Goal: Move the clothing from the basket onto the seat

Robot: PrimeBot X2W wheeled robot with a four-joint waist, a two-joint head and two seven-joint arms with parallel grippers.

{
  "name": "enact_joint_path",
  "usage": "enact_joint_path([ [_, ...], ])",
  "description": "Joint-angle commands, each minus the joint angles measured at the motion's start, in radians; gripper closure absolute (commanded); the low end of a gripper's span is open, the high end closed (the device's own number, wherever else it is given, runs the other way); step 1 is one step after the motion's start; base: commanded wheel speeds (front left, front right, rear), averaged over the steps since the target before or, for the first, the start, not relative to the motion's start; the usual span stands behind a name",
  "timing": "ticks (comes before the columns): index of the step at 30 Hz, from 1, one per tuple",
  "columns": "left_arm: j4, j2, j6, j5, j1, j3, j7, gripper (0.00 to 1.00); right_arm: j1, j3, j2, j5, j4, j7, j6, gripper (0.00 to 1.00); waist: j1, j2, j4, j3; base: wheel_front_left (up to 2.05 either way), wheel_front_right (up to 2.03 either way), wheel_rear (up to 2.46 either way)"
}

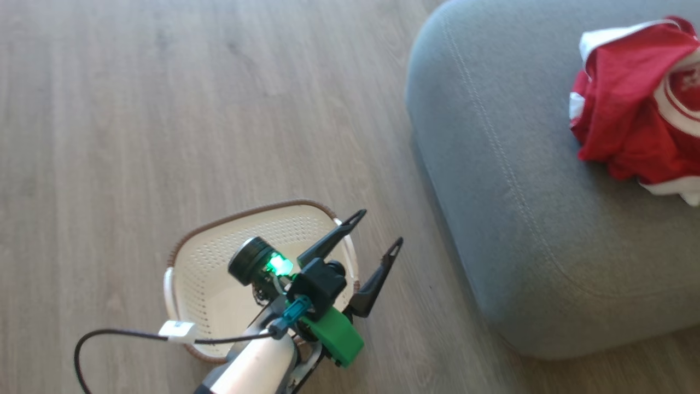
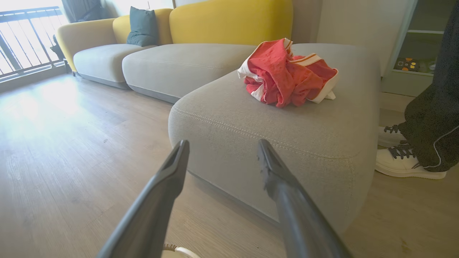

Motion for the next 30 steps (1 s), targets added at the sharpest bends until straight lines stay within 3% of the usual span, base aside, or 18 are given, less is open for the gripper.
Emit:
enact_joint_path([
  [1,-0.040,-0.009,0.010,-0.008,-0.011,0.040,-0.005,0.00,0.021,-0.008,-0.014,0.000,-0.035,-0.015,0.000,0.00,0.0001,0.0000,0.032,-0.029,0.00,0.00,0.00],
  [8,-0.076,-0.010,0.064,-0.034,0.026,0.135,-0.005,0.00,0.278,-0.157,0.060,-0.074,-0.300,-0.051,0.000,0.00,0.0001,0.0000,0.128,-0.068,0.00,0.00,0.00],
  [15,-0.086,-0.010,0.172,-0.022,0.057,0.209,-0.005,0.00,0.604,-0.327,0.226,-0.162,-0.545,-0.052,0.000,0.00,0.0001,0.0000,0.231,-0.093,0.00,0.00,0.00],
  [22,-0.093,-0.010,0.270,-0.031,0.105,0.304,-0.005,0.00,0.816,-0.425,0.356,-0.221,-0.583,-0.052,0.000,0.00,0.0001,0.0000,0.317,-0.113,0.00,0.00,0.00],
  [30,-0.104,-0.010,0.280,-0.092,0.165,0.365,-0.005,0.00,0.964,-0.489,0.468,-0.287,-0.550,-0.052,0.000,0.00,0.0001,0.0000,0.359,-0.128,0.00,0.00,0.00],
])
